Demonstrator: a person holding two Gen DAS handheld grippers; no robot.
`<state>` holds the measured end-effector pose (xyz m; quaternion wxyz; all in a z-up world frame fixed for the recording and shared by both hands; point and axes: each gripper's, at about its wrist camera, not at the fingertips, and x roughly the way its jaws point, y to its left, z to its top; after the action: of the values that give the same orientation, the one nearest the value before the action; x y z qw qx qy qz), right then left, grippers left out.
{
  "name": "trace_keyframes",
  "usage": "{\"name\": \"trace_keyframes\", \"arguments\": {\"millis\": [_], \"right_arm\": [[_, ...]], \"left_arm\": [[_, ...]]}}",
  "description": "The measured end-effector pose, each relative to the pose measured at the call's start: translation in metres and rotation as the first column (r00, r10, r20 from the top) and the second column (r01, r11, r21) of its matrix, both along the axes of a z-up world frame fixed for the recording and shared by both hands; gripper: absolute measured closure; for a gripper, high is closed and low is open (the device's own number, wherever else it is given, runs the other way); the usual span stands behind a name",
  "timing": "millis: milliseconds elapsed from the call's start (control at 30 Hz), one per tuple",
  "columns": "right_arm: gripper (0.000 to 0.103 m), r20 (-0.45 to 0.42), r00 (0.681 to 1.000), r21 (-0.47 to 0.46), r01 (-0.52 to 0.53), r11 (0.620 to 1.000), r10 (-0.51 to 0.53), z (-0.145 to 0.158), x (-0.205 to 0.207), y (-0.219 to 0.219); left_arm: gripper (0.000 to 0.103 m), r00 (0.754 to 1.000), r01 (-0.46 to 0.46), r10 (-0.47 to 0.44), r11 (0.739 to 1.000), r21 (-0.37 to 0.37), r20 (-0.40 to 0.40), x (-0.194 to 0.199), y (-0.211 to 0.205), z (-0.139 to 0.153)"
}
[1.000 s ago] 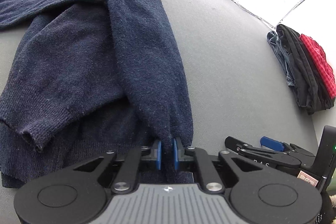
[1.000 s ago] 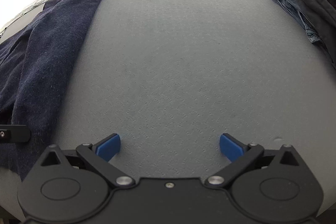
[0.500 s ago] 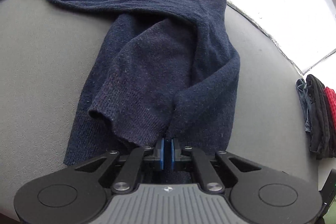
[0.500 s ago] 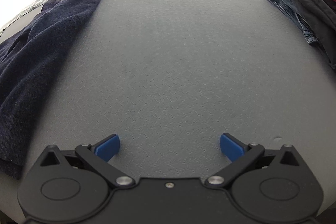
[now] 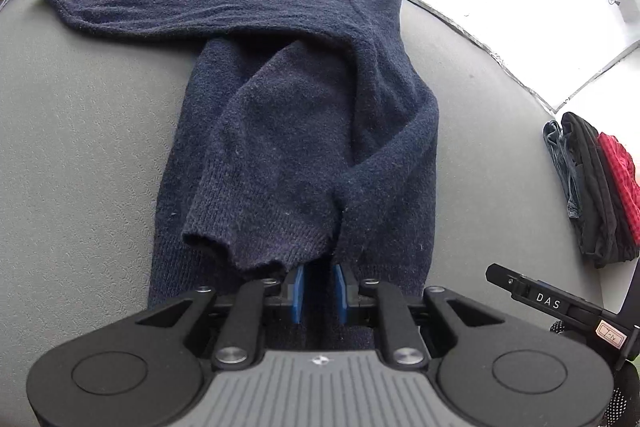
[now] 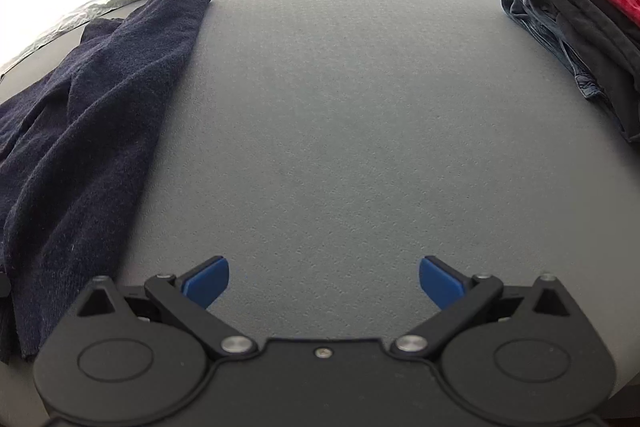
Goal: Fold clothes
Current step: 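Lift the sleeve with the left gripper and fold it across the sweater body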
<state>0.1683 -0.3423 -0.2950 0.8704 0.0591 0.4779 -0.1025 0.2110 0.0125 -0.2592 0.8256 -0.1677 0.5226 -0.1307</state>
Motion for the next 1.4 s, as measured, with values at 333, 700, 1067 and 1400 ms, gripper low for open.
{"name": "trace_keyframes", "arguments": {"millis": [333, 700, 1067, 1400], "right_arm": [[0.0, 0.105, 0.994, -0.051, 0.028, 0.998, -0.022, 0.021, 0.049, 0.045], [0.0, 0.115, 0.993, -0.095, 0.047, 0.994, -0.036, 0.015, 0.122, 0.083], [0.0, 0.052, 0.998, -0.173, 0.032, 0.984, -0.023, 0.006, 0.159, 0.095], [0.0, 0.092, 0.996, -0.211, -0.001, 0.978, 0.021, 0.018, 0.165, 0.095]], "left_arm": [[0.063, 0.972, -0.225, 0.219, 0.972, 0.072, 0.086, 0.043, 0.09, 0.02], [0.032, 0.909, -0.416, 0.402, 0.894, 0.164, 0.112, 0.154, 0.179, -0.001], [0.038, 0.859, -0.511, 0.487, 0.837, 0.199, 0.157, 0.23, 0.205, -0.024], [0.097, 0.816, -0.536, 0.448, 0.823, 0.189, 0.366, 0.261, 0.193, 0.051]]}}
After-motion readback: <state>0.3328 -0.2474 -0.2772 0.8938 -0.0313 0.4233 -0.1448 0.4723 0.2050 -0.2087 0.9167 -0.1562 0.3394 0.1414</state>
